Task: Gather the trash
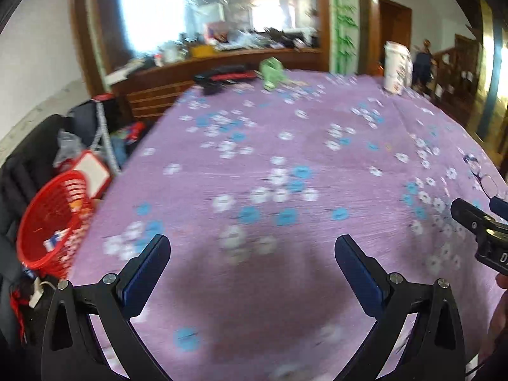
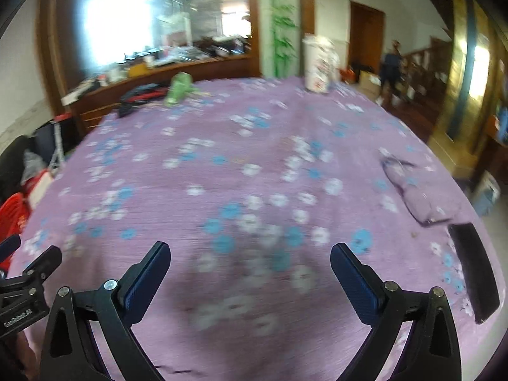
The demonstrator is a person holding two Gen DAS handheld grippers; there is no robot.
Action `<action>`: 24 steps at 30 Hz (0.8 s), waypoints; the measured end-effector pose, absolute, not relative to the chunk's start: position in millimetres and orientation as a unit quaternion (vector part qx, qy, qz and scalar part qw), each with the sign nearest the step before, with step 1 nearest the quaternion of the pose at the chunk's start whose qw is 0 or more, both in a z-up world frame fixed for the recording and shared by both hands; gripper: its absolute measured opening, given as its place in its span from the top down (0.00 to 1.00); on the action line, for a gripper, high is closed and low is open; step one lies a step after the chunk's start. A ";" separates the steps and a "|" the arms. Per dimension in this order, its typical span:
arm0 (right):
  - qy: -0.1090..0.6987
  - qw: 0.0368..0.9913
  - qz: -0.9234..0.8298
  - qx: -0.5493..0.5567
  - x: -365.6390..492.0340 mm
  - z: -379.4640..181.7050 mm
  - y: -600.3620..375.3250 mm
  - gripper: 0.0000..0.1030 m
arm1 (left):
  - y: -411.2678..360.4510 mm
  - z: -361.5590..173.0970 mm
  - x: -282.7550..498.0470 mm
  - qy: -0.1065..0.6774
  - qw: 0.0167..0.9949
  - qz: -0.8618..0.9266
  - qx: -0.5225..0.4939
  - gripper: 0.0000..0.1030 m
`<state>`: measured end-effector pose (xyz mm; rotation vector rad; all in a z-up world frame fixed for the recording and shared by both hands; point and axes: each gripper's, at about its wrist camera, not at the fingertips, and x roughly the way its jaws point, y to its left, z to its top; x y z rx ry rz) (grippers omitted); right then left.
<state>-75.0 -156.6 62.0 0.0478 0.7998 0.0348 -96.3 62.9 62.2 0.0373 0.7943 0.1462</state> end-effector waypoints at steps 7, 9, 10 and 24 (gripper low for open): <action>0.427 0.904 -0.010 0.029 -43.1 38.2 -186.0 0.01 | 25.0 43.6 -44.6 0.439 0.898 0.036 0.014 0.00; 0.435 0.900 -0.005 0.027 -37.8 32.6 -186.1 0.01 | 22.6 35.1 -31.3 0.461 0.887 0.033 0.007 0.00; 0.440 0.897 -0.002 0.028 -35.4 29.4 -186.3 0.01 | 22.9 31.2 -26.1 0.471 0.881 0.033 0.003 0.00; 0.477 0.878 -0.001 0.040 -14.8 12.8 -187.1 0.01 | 19.9 9.5 -10.6 0.485 0.874 0.011 -0.003 0.00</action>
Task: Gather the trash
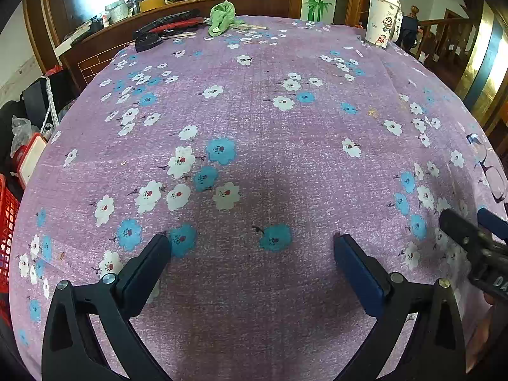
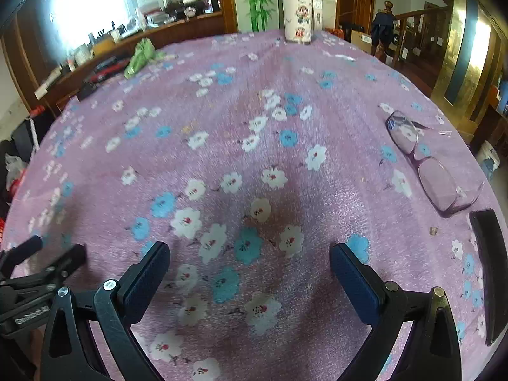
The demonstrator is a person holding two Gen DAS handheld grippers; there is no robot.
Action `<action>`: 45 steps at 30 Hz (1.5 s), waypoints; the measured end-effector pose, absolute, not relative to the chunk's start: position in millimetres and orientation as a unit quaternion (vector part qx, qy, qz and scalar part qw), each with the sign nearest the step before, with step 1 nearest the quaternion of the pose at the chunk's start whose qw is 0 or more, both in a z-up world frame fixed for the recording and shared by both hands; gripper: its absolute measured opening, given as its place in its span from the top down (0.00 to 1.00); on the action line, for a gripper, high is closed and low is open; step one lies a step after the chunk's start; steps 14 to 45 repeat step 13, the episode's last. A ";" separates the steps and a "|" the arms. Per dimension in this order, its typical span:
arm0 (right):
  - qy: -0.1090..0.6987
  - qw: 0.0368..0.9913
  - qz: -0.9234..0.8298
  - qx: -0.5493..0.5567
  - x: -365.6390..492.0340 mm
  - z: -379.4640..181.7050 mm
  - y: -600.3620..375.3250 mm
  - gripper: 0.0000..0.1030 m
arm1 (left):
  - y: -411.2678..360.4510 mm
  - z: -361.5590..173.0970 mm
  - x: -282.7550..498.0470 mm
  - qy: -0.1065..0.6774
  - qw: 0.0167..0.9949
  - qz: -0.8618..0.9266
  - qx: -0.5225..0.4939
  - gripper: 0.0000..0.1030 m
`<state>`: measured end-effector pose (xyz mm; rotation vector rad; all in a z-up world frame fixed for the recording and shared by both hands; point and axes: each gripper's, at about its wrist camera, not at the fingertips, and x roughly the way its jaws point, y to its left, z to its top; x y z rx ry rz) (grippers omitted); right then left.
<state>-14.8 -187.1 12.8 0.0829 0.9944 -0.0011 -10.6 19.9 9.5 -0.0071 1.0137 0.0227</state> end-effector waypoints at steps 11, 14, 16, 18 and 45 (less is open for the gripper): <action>0.483 0.875 -0.024 0.016 -15.1 9.2 -181.7 0.00 | 20.8 9.2 -8.0 0.486 0.874 0.010 -0.006 0.00; 0.483 0.875 -0.024 0.016 -15.2 9.3 -181.6 0.00 | 20.4 9.2 -8.1 0.486 0.874 0.012 -0.004 0.00; 0.483 0.875 -0.024 0.016 -15.2 9.3 -181.6 0.00 | 20.4 9.2 -8.1 0.486 0.874 0.012 -0.004 0.00; 0.483 0.875 -0.024 0.016 -15.2 9.3 -181.6 0.00 | 20.4 9.2 -8.1 0.486 0.874 0.012 -0.004 0.00; 0.483 0.875 -0.024 0.016 -15.2 9.3 -181.6 0.00 | 20.4 9.2 -8.1 0.486 0.874 0.012 -0.004 0.00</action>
